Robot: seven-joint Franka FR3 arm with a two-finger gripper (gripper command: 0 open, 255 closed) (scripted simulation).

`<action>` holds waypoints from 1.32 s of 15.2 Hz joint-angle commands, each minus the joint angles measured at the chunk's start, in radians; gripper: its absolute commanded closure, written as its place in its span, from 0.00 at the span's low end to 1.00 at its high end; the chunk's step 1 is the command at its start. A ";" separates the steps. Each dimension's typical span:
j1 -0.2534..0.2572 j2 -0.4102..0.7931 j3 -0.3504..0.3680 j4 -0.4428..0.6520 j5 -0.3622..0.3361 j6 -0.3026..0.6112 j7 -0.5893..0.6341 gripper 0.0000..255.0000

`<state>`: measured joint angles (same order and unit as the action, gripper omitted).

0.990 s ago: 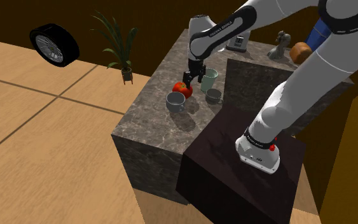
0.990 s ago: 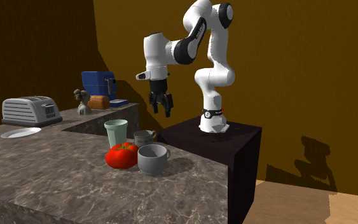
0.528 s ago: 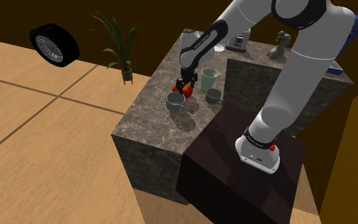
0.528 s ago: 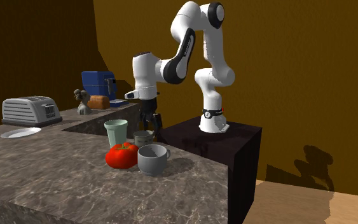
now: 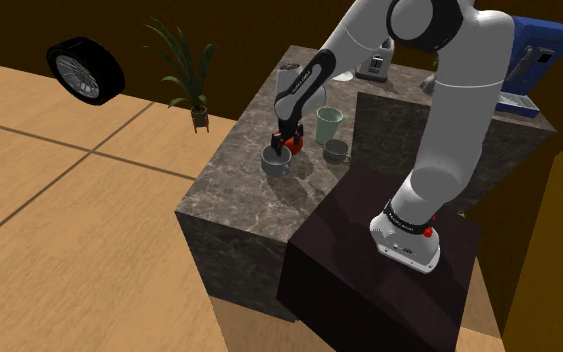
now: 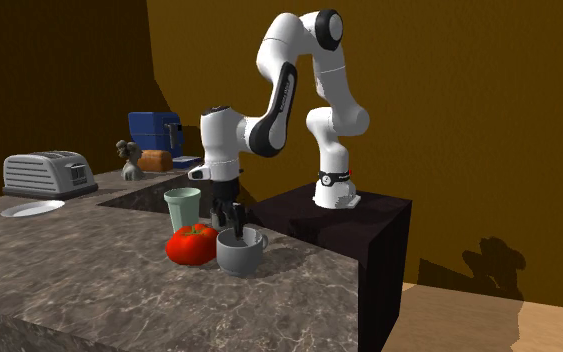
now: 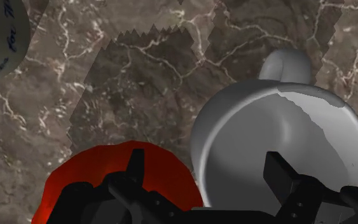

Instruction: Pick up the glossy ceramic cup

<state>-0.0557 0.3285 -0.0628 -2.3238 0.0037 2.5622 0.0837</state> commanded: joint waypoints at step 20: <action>0.001 -0.030 -0.002 -0.005 -0.003 -0.025 0.001 1.00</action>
<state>-0.0542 0.3109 -0.0634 -2.3281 0.0022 2.5492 0.0856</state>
